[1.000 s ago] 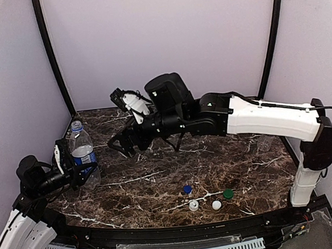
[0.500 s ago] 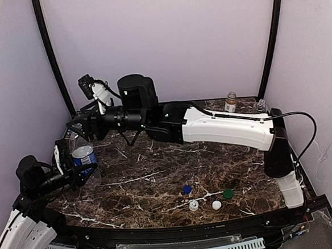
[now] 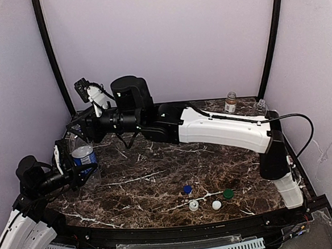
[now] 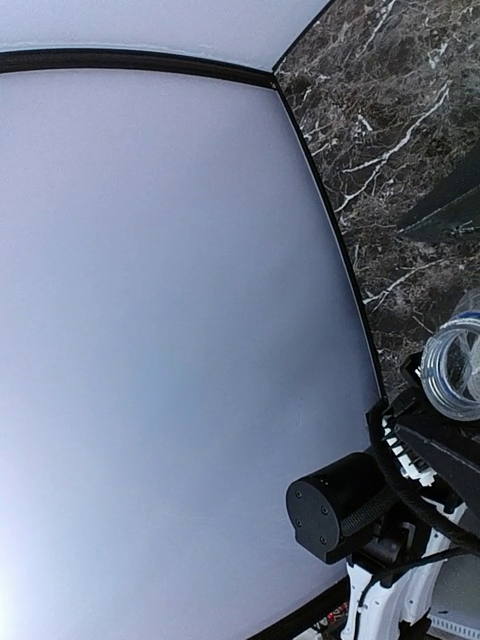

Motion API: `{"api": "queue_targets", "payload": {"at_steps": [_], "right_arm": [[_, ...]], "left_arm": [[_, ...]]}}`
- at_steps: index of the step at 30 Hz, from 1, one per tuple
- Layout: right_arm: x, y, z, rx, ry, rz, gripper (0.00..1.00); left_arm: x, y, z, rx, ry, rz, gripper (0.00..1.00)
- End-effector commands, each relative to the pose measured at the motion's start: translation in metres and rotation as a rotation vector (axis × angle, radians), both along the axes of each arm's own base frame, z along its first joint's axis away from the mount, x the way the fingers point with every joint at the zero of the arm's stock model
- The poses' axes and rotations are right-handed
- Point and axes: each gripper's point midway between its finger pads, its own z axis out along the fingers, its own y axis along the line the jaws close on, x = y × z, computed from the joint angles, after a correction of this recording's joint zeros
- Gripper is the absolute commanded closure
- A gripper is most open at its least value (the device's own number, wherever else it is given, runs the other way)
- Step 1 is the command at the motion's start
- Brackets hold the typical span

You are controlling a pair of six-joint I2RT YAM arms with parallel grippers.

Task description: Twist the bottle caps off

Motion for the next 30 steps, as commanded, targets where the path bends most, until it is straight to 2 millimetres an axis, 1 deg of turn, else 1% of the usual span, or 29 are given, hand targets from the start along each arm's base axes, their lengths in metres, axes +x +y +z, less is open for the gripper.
{"api": "queue_targets", "payload": {"at_steps": [1,3,4,5,6,7,10,13,15,16,18,20,22,23,25,26,27,28,29,30], "right_arm": [[0.003,0.007,-0.013,-0.035,0.009,-0.012,0.45],[0.005,0.008,-0.017,-0.045,0.015,-0.014,0.50],[0.005,0.009,-0.018,-0.047,0.016,-0.014,0.55],[0.005,0.009,-0.019,-0.050,0.017,-0.013,0.63],[0.004,0.008,-0.019,-0.051,0.018,-0.012,0.69],[0.003,0.008,-0.018,-0.053,0.017,-0.004,0.69],[0.002,0.006,-0.021,-0.074,0.023,-0.002,0.53],[0.000,0.004,-0.024,-0.086,0.032,0.004,0.49],[0.000,0.004,-0.024,-0.088,0.036,0.005,0.49],[0.001,0.004,-0.025,-0.089,0.036,0.000,0.52],[0.002,0.003,-0.023,-0.085,0.028,-0.005,0.63],[0.001,0.003,-0.022,-0.087,0.022,-0.006,0.77],[0.003,0.002,-0.024,-0.095,0.017,-0.007,0.95],[0.002,0.001,-0.025,-0.098,0.017,-0.006,1.00],[0.002,-0.002,-0.022,-0.095,0.021,0.008,1.00],[0.001,-0.004,-0.020,-0.092,0.020,0.010,1.00],[0.002,-0.007,-0.018,-0.089,0.020,0.010,1.00],[0.002,-0.010,-0.014,-0.085,0.014,0.006,1.00],[0.003,-0.013,-0.010,-0.080,0.007,-0.001,1.00],[0.006,-0.017,-0.009,-0.081,-0.002,-0.014,1.00]], "left_arm": [[-0.001,-0.001,-0.001,-0.005,-0.010,-0.011,0.59],[0.000,-0.001,-0.001,-0.005,-0.010,-0.009,0.59],[0.000,-0.001,-0.001,-0.005,-0.010,-0.009,0.59],[0.000,-0.001,-0.001,-0.005,-0.010,-0.009,0.59],[0.000,0.000,-0.001,-0.005,-0.011,-0.008,0.59],[0.000,-0.001,-0.001,-0.005,-0.011,-0.009,0.59],[0.000,0.000,-0.001,-0.005,-0.011,-0.002,0.59],[0.001,0.000,-0.001,-0.003,-0.012,0.000,0.59],[0.001,0.000,-0.002,-0.003,-0.010,0.001,0.59],[0.001,0.000,-0.002,-0.003,-0.009,0.002,0.59],[0.001,0.000,-0.002,-0.002,-0.008,0.002,0.59],[0.001,0.000,-0.002,-0.001,-0.009,0.000,0.59],[0.001,0.001,-0.002,-0.001,-0.009,0.002,0.59],[0.002,0.001,-0.002,-0.001,-0.009,0.004,0.59],[0.002,0.001,-0.002,-0.001,-0.011,0.006,0.59],[0.002,0.001,-0.002,-0.001,-0.012,0.007,0.57],[0.002,0.001,-0.002,-0.001,-0.010,0.009,0.45],[0.003,0.002,-0.003,-0.002,-0.009,0.017,0.38],[0.003,0.002,-0.003,-0.004,-0.005,0.019,0.21],[0.003,0.003,-0.003,-0.007,-0.005,0.022,0.11]]}}
